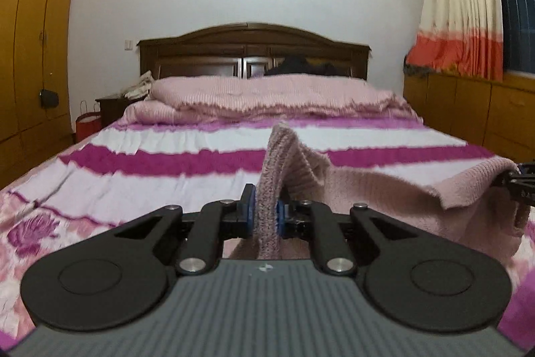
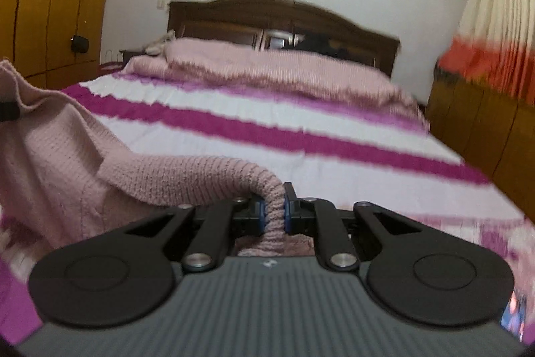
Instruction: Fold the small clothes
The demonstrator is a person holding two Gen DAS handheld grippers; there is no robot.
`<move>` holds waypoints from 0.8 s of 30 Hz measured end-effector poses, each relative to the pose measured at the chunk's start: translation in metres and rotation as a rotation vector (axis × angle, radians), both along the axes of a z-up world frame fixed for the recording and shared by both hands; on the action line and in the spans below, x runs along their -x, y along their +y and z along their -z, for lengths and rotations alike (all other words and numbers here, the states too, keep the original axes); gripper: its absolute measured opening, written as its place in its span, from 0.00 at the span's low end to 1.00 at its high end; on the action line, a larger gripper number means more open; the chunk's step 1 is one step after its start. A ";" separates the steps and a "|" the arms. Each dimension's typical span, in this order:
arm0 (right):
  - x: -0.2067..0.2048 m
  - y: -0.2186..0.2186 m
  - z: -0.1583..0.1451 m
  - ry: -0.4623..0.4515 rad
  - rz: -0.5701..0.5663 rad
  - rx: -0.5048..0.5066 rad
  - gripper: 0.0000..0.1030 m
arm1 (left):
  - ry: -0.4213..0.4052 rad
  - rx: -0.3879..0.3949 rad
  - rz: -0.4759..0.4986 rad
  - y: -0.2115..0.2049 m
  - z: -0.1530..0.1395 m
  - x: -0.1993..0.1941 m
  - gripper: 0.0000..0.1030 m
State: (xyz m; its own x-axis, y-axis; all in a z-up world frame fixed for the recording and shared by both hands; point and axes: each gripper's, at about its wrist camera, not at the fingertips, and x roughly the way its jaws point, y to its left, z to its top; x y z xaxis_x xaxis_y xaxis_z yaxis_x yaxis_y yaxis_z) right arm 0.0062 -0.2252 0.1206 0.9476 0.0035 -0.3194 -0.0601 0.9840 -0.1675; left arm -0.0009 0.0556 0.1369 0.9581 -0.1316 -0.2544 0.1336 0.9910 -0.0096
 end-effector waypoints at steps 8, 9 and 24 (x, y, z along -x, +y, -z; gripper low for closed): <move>-0.087 0.018 -0.011 -0.098 0.026 0.101 0.13 | -0.080 -0.027 -0.103 0.001 -0.006 -0.088 0.08; -0.103 0.019 -0.003 -0.070 0.034 0.093 0.13 | -0.042 -0.033 -0.104 0.002 0.001 -0.105 0.08; -0.180 0.001 0.071 0.313 0.052 0.048 0.54 | 0.324 -0.105 -0.121 0.015 0.102 -0.213 0.09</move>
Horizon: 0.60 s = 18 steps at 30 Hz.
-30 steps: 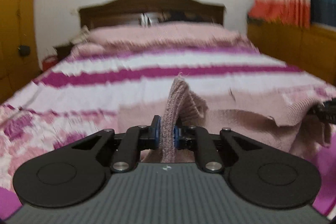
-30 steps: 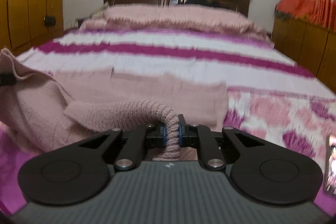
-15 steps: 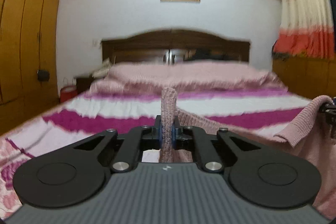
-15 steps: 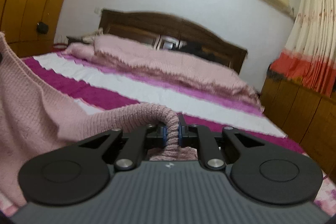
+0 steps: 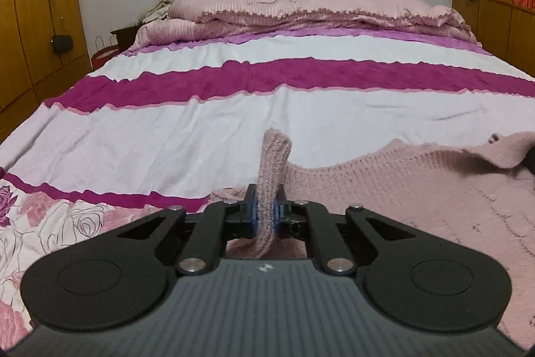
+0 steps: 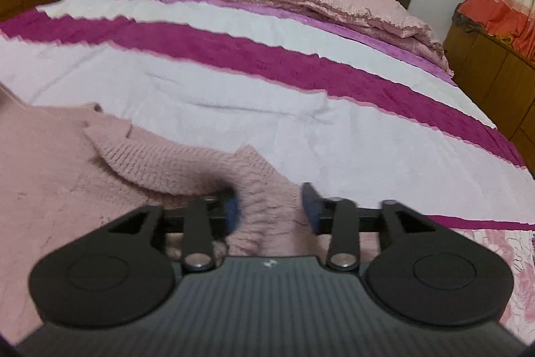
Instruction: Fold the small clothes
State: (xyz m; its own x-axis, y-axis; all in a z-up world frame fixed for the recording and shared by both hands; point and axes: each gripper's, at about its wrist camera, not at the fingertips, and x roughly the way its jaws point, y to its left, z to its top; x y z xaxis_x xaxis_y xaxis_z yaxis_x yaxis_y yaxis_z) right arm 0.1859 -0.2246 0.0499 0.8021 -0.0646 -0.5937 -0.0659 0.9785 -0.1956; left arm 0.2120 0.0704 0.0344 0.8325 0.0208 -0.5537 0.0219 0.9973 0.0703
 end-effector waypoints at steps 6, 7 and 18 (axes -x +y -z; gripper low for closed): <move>0.023 -0.043 -0.032 -0.034 0.003 -0.106 0.59 | 0.023 -0.008 -0.004 0.001 0.005 -0.001 0.09; 0.025 -0.054 -0.037 -0.046 0.035 -0.133 0.59 | 0.025 -0.014 -0.003 0.000 0.007 -0.001 0.09; 0.038 -0.088 -0.023 0.005 -0.093 -0.144 0.59 | 0.031 -0.026 0.007 -0.005 0.010 0.006 0.10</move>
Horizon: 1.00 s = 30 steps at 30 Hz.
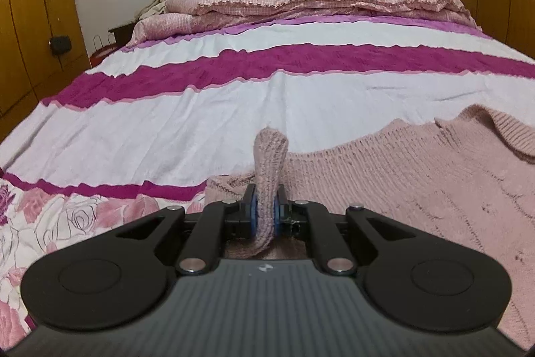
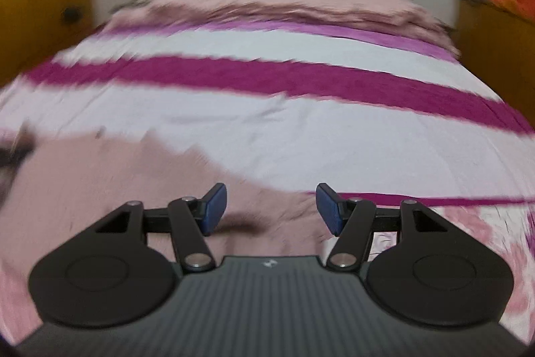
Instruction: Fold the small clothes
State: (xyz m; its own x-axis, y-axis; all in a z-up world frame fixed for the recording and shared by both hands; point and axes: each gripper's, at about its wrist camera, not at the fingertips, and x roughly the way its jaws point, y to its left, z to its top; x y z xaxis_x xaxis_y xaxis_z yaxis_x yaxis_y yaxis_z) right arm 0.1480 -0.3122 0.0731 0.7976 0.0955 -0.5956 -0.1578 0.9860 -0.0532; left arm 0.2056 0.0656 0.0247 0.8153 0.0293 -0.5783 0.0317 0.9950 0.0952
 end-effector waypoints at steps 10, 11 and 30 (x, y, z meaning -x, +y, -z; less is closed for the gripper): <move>-0.003 0.060 0.019 0.015 -0.399 0.408 0.58 | 0.033 0.068 0.019 0.014 -0.022 0.023 0.10; -0.005 0.065 0.021 0.019 -0.425 0.422 0.55 | 0.037 0.069 0.019 0.014 -0.023 0.024 0.10; -0.040 -0.064 0.015 0.152 0.264 -0.305 0.14 | 0.048 0.142 -0.059 0.029 -0.038 0.038 0.17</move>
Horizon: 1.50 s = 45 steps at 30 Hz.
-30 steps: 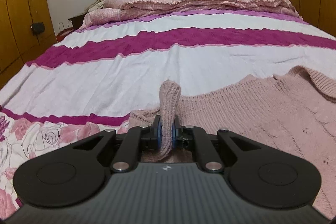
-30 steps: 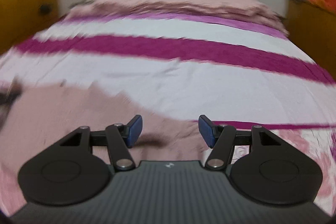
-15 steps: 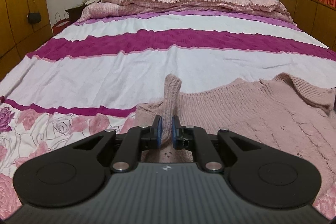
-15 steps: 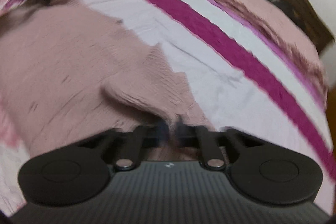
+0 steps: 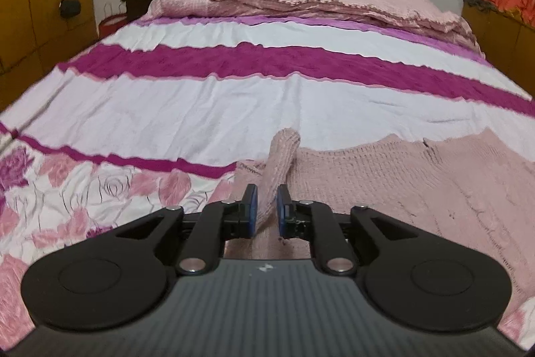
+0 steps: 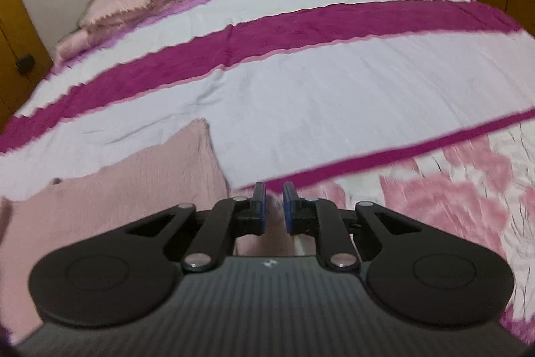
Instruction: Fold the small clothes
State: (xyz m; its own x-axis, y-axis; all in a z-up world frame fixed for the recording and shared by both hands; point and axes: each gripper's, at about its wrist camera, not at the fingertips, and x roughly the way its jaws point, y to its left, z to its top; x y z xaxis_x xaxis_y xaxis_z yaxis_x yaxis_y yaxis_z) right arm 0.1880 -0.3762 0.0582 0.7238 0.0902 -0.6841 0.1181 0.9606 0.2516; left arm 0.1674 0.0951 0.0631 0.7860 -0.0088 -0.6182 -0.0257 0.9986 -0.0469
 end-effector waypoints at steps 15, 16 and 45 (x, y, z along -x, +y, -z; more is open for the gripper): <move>0.039 -0.001 0.010 0.006 -0.080 -0.181 0.15 | 0.018 0.033 -0.002 0.000 0.004 0.044 0.60; 0.039 -0.003 0.010 -0.004 -0.073 -0.199 0.15 | 0.020 0.037 -0.004 0.001 0.005 0.046 0.60; 0.055 -0.003 0.010 -0.123 -0.060 -0.379 0.13 | 0.027 0.034 -0.005 -0.004 0.009 0.052 0.63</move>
State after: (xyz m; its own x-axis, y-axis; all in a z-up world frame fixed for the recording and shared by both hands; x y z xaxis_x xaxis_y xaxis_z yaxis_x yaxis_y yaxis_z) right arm 0.1334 -0.3794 0.0480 0.7842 0.3636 -0.5028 0.0117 0.8014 0.5979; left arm 0.1152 0.0909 0.0543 0.7692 -0.0260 -0.6384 -0.0325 0.9963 -0.0797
